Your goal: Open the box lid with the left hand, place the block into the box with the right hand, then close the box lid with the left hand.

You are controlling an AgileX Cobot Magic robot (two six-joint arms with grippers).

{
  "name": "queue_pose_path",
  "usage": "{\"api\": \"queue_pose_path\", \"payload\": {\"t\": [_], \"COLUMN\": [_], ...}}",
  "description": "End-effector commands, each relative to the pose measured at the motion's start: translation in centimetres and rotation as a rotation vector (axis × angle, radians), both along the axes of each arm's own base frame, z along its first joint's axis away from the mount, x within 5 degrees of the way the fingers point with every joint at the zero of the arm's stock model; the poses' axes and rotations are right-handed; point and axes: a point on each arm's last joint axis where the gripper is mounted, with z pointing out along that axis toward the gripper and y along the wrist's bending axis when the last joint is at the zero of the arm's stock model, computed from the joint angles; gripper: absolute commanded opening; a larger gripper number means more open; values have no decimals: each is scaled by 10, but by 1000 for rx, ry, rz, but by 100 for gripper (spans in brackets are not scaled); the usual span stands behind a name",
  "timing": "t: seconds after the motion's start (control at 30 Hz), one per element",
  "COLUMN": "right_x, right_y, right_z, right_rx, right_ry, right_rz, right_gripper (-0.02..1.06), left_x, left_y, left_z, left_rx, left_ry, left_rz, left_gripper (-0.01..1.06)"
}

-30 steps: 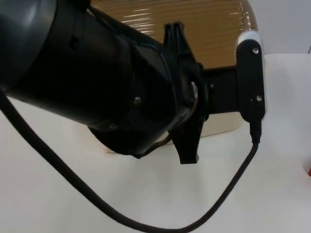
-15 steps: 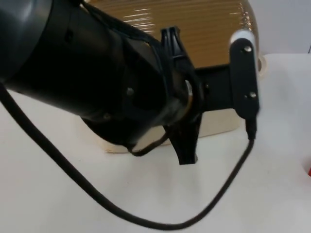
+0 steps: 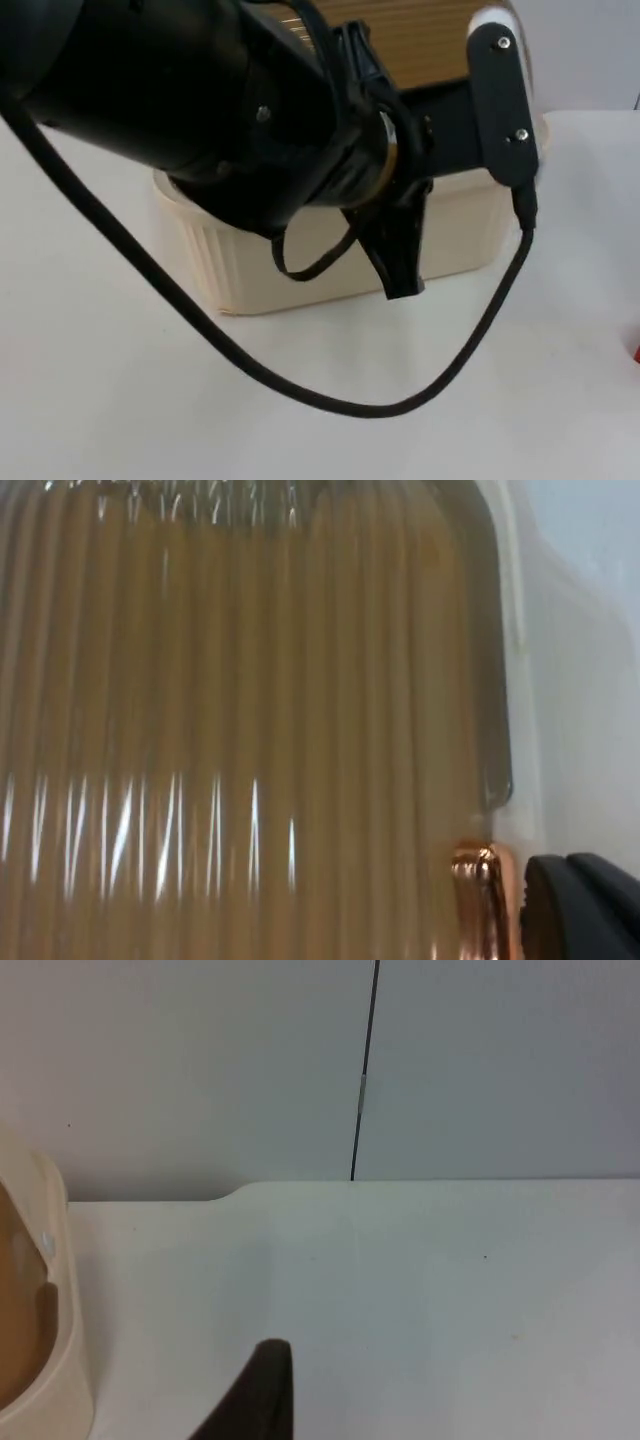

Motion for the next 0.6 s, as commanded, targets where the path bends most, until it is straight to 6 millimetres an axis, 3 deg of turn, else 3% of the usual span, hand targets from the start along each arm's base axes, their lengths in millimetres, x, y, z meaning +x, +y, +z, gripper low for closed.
{"api": "queue_pose_path", "payload": {"t": [0.0, 0.17, 0.57], "right_x": [-1, -1, -1], "right_y": [1, 1, 1], "right_z": [3, 3, 3], "right_rx": [-1, -1, -2], "right_ry": [-23, -23, -23], "right_rz": [7, 7, 7], "right_gripper": [105, 105, 105], "left_x": [1, 1, 4], "left_y": [-3, -6, -3], "left_z": [-3, -21, -20], "left_rx": [-1, 75, 103], "left_ry": [8, 28, -5], "left_rz": [-4, -60, -34], "left_gripper": [0, 0, 0]}}
